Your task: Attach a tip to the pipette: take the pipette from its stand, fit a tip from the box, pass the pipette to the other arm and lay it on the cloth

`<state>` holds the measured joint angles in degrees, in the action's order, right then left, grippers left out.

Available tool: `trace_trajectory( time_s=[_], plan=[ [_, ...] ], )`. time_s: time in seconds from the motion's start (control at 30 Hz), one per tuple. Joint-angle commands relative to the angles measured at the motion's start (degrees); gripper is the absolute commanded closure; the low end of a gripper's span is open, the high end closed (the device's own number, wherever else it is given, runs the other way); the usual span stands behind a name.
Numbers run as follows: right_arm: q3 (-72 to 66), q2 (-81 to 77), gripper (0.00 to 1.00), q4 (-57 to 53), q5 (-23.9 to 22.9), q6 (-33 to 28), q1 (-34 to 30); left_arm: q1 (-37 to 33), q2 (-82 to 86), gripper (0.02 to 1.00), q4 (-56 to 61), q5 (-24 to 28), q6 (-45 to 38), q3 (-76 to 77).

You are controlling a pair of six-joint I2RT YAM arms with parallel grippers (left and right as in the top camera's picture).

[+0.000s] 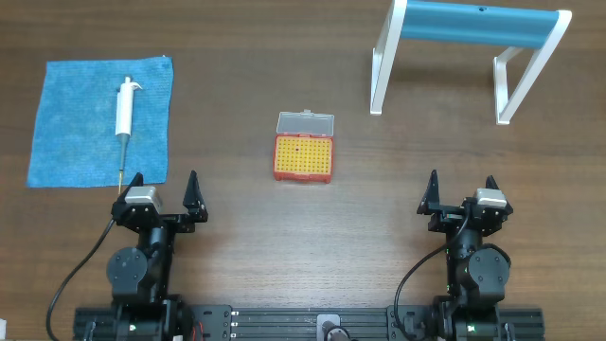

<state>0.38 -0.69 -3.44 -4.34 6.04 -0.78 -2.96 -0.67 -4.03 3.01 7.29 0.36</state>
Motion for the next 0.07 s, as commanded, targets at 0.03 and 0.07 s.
trace_trajectory(
  time_s=[0.03,0.07],
  plan=[
    [-0.15,0.63,0.005,-0.37,0.55,-0.98,0.17,-0.02,0.42,0.020,-0.48,-0.42,-0.74,-0.04],
    [-0.15,0.63,0.005,-0.39,0.55,-0.98,0.17,-0.02,0.42,0.020,-0.46,-0.42,-0.72,-0.04]
  ],
)
